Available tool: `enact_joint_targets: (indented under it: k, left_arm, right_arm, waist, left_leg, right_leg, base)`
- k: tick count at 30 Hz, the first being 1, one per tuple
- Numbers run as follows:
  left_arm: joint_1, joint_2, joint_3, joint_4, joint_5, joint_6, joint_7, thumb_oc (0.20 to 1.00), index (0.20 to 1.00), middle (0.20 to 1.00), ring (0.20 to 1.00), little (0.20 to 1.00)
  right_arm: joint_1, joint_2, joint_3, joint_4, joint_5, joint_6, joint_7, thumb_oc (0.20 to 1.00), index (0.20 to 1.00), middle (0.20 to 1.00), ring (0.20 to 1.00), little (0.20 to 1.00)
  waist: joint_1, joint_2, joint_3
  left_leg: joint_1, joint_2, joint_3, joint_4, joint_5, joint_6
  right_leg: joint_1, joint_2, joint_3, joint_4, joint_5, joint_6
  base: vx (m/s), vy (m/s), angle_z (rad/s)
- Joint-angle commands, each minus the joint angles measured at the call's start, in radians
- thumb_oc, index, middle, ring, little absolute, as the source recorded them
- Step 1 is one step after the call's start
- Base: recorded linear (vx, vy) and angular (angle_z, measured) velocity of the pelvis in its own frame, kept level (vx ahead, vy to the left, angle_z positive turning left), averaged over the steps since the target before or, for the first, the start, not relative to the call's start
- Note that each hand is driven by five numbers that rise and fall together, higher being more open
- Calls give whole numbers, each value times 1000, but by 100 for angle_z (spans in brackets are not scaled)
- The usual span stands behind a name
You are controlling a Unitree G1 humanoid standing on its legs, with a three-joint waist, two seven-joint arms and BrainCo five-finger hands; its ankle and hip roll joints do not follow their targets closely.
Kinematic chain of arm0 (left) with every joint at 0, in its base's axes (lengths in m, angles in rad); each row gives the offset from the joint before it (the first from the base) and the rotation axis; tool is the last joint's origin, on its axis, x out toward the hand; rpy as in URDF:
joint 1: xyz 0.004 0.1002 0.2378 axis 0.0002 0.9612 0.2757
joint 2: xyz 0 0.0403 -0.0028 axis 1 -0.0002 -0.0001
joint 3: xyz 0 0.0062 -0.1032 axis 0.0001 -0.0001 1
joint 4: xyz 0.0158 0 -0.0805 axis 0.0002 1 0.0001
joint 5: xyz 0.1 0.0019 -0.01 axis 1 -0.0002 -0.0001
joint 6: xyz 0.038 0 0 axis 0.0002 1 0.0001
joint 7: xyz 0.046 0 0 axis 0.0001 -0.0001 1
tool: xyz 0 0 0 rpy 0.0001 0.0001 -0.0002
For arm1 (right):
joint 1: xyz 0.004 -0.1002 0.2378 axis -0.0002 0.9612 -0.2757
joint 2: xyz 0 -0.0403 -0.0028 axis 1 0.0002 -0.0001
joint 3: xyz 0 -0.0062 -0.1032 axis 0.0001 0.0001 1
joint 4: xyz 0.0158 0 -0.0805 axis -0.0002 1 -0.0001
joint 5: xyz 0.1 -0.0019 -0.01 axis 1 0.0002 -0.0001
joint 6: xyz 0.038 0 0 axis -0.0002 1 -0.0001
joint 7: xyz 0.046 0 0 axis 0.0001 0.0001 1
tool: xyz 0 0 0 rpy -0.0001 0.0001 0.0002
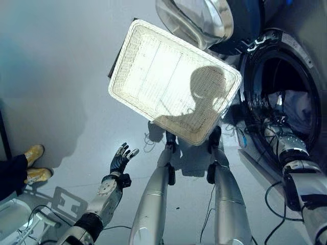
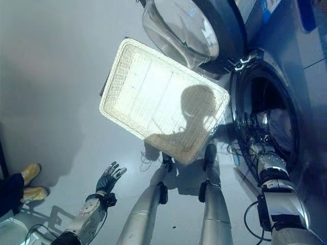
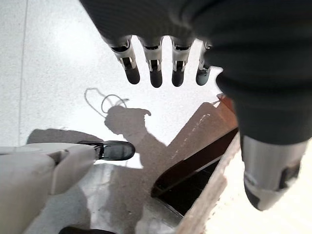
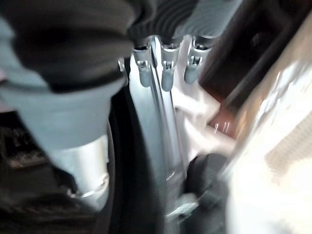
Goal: Put the clothes into the washing machine.
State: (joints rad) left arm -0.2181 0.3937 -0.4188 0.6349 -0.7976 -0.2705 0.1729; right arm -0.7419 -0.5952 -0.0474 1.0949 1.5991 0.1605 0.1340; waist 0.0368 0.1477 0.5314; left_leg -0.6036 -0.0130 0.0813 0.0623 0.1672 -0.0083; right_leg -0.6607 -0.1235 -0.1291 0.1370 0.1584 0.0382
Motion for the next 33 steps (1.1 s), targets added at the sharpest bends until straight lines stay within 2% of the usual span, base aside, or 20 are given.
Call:
enact_joint_targets:
  k: [1,3,6,8,11,12,13,14,15,16,17,19,23,24,33]
  left_arm:
    - [44,26,68,55,43,-3,-20,1000,1000,1000,1000,1000]
    - [43,32,102,83,63,19,-44,1000,1000,1000,1000,1000]
    - [51,38,127,103,81,35,-68,1000,1000,1000,1000,1000]
    - [71,25,180,163,124,81,-135,1000,1000,1000,1000,1000]
    - [78,10,201,216,147,105,-195,1000,1000,1000,1000,1000]
    - [88,0,205,258,158,108,-249,1000,1000,1000,1000,1000]
    - [104,-23,204,300,185,112,-312,1000,1000,1000,1000,1000]
    - [106,-25,203,307,188,113,-319,1000,1000,1000,1000,1000]
    - [114,-34,200,334,184,128,-362,1000,1000,1000,1000,1000]
    - [115,-37,200,344,187,133,-369,1000,1000,1000,1000,1000]
    - [120,-48,203,389,199,149,-409,1000,1000,1000,1000,1000]
    - [122,-51,203,406,209,152,-431,1000,1000,1000,1000,1000]
    - [117,-75,204,491,268,187,-476,1000,1000,1000,1000,1000]
    - [122,-84,205,522,294,198,-479,1000,1000,1000,1000,1000]
    - [164,-118,234,600,358,188,-435,1000,1000,1000,1000,1000]
  right_arm:
    - [17,-31,48,-5,-325,-52,30,1000,1000,1000,1000,1000]
    - [66,-25,85,-6,-513,-92,19,1000,1000,1000,1000,1000]
    - [113,-10,110,-22,-610,-115,16,1000,1000,1000,1000,1000]
    - [233,50,160,-73,-758,-168,89,1000,1000,1000,1000,1000]
    - [320,103,177,-128,-690,-153,192,1000,1000,1000,1000,1000]
    - [389,141,179,-132,-688,-191,215,1000,1000,1000,1000,1000]
    - [477,183,174,-117,-752,-240,242,1000,1000,1000,1000,1000]
    - [490,189,175,-112,-771,-250,242,1000,1000,1000,1000,1000]
    - [534,211,190,-89,-893,-293,207,1000,1000,1000,1000,1000]
    - [545,218,196,-79,-915,-300,201,1000,1000,1000,1000,1000]
    - [586,238,216,-35,-1087,-344,168,1000,1000,1000,1000,1000]
    - [600,244,230,-18,-1154,-357,157,1000,1000,1000,1000,1000]
    - [641,280,293,41,-1318,-351,103,1000,1000,1000,1000,1000]
    - [652,290,309,58,-1379,-365,63,1000,1000,1000,1000,1000]
    - [690,322,300,86,-1399,-363,-11,1000,1000,1000,1000,1000]
  waist:
    - [-4,-16,-11]
    - [-3,-35,-11]
    - [1,-52,-11]
    - [7,-86,-11]
    - [4,-101,-17]
    - [1,-108,-47]
    - [-5,-113,-89]
    - [-6,-114,-98]
    - [-8,-115,-133]
    - [-8,-115,-147]
    - [-10,-118,-185]
    - [-9,-120,-205]
    - [-7,-136,-289]
    - [-9,-146,-318]
    - [-38,-171,-382]
  left_leg:
    - [21,-50,40,74,-99,-12]
    - [62,-53,45,93,-116,-6]
    - [103,-56,44,107,-131,-3]
    - [207,-54,48,119,-153,2]
    - [283,-53,43,104,-156,-2]
    - [314,-52,37,89,-156,-5]
    - [361,-47,35,55,-155,-7]
    - [371,-46,33,48,-154,-7]
    - [409,-44,24,16,-150,-7]
    - [419,-44,21,7,-148,-7]
    - [474,-42,5,-29,-148,-8]
    - [488,-39,1,-41,-146,-9]
    - [566,-29,-12,-88,-145,-7]
    - [594,-32,-18,-93,-154,-6]
    - [698,-30,-6,-104,-195,8]
  right_leg:
    - [31,35,-54,23,-46,45]
    - [78,32,-50,23,-51,47]
    - [125,28,-52,28,-62,49]
    - [248,15,-54,29,-86,53]
    - [330,12,-52,24,-100,55]
    - [364,9,-52,17,-107,57]
    - [415,4,-63,-3,-114,61]
    - [425,4,-65,-7,-115,62]
    - [464,4,-77,-19,-125,65]
    - [474,6,-80,-23,-125,65]
    - [528,13,-92,-35,-142,65]
    - [543,18,-93,-39,-148,62]
    - [625,43,-105,-54,-174,50]
    - [653,53,-102,-66,-178,45]
    - [744,102,-39,-108,-188,26]
  base:
    - [-53,140,-4]
    - [-31,112,-4]
    - [-5,56,0]
    - [23,98,4]
    - [85,51,-2]
    - [225,25,4]
    - [210,17,19]
    - [202,15,35]
    - [134,7,32]
    - [239,-2,25]
    - [192,-11,16]
    - [158,-27,22]
    - [149,-51,19]
    - [124,-35,8]
    - [47,-11,-1]
